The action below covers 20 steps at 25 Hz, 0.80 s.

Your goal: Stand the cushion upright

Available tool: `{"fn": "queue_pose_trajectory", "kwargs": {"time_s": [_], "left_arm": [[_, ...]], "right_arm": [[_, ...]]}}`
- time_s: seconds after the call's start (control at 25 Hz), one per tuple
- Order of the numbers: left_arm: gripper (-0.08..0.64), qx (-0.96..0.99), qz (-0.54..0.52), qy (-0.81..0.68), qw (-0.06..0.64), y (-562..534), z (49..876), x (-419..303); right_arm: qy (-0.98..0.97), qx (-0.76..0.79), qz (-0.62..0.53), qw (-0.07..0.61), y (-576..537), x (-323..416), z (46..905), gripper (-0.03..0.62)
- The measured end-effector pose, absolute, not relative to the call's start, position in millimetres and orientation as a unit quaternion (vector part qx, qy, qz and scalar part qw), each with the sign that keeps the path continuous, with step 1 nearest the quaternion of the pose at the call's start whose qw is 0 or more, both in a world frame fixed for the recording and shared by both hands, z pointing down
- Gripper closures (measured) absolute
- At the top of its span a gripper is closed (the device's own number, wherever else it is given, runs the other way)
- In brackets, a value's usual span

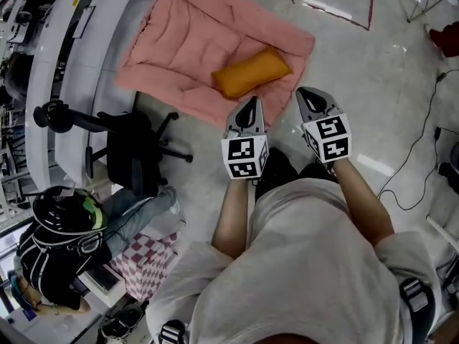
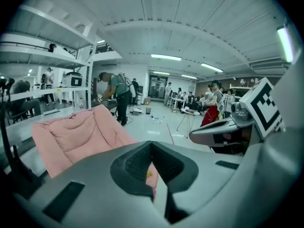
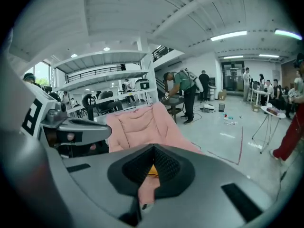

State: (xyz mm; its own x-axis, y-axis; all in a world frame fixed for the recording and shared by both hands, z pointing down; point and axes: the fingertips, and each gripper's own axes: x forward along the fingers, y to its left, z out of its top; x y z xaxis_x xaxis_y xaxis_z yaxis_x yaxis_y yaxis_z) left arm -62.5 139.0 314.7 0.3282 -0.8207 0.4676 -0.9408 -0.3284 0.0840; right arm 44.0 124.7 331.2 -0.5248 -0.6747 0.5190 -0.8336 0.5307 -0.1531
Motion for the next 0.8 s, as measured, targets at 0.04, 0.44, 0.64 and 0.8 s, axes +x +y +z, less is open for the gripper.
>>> {"fn": "queue_pose_trajectory", "kwargs": {"time_s": [0.04,0.44,0.64,0.8], "left_arm": [[0.546,0.802,0.185,-0.543,0.168,132.8,318.4,-72.2],[0.546,0.850,0.267,-0.427,0.153,93.0,362.9,-132.0],[0.546,0.880,0.298,-0.351,0.112,81.1,372.6,-124.2],[0.546,0.872,0.360,-0.323,0.083,57.1,395.0,-118.9]], "right_arm": [[-0.848,0.444,0.207,0.204,121.4,33.4,336.2,0.584],[-0.815,0.458,0.216,0.282,119.7,-28.5,384.7,0.584],[-0.816,0.422,0.206,0.335,121.1,-37.3,403.3,0.584],[-0.821,0.397,0.215,0.348,109.7,-40.6,424.0,0.584]]}}
